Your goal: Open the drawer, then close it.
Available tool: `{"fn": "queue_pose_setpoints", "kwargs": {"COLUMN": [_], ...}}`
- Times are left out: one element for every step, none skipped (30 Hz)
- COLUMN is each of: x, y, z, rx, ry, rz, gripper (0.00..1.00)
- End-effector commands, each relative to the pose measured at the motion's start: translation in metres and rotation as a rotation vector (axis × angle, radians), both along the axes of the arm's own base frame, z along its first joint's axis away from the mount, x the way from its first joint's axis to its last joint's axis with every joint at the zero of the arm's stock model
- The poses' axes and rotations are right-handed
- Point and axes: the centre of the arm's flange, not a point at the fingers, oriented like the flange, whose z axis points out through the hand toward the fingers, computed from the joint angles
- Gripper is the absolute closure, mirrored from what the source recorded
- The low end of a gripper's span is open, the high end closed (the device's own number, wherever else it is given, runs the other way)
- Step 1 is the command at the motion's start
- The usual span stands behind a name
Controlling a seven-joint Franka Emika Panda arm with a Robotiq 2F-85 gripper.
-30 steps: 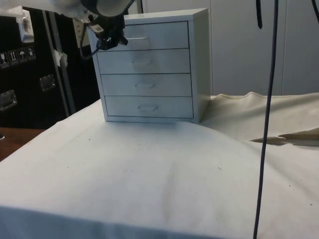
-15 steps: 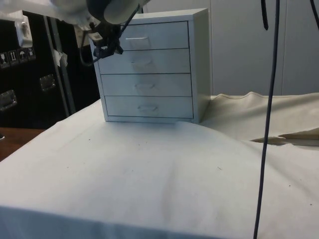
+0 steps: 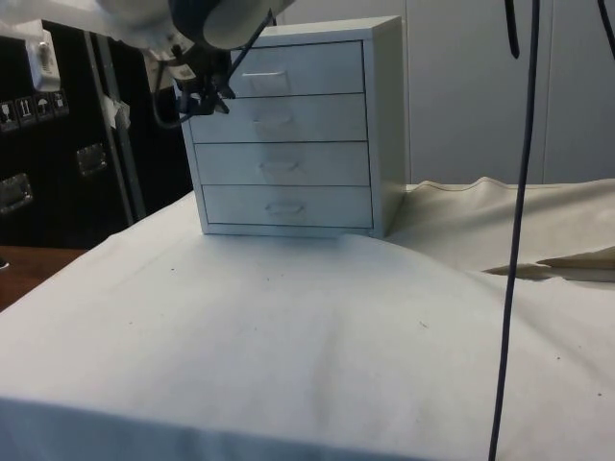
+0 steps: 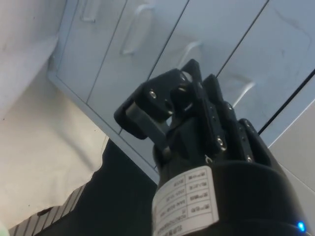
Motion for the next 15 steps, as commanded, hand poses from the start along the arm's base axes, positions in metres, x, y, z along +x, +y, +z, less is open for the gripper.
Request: {"fn": "queue_pose_setpoints", "kwargs": {"x": [-0.0002, -0.0012, -0.0014, -0.0015, -0.0015, -0.0015, -0.0015, -0.0015, -0.0015, -0.0005, -0.0015, -0.0013, -0.0013, -0.0011, -0.0011], "y": [-0.0002, -0.0001, -0.0003, 0.0003, 0.0003, 0.0003, 0.0003, 0.0003, 0.0003, 0.0003, 0.0003, 0.0004, 0.0003, 0.0004, 0.0004], "z": [-0.0004, 0.0007, 0.0002, 0.0002, 0.0002, 0.0003, 0.0003, 0.0003, 0.0003, -0.0008, 0.0003, 0.0007, 0.0004, 0.0002, 0.0001], "rx": [0.000, 0.002, 0.002, 0.002, 0.002, 0.001, 0.001, 0.001, 0.001, -0.001, 0.001, 0.001, 0.001, 0.001, 0.000], "ry": [0.001, -0.005, -0.005, -0.005, -0.005, -0.006, -0.006, -0.006, -0.006, 0.000, -0.007, -0.006, -0.005, -0.005, -0.004], "rz": [0.000, 0.009, 0.008, 0.009, 0.009, 0.009, 0.009, 0.009, 0.009, 0.000, 0.009, 0.009, 0.007, 0.006, 0.004], "gripper": [0.77, 0.71, 0.66, 0.61, 0.56, 0.50, 0.45, 0.40, 0.35, 0.30, 0.25, 0.19, 0.14, 0.07, 0.02]}}
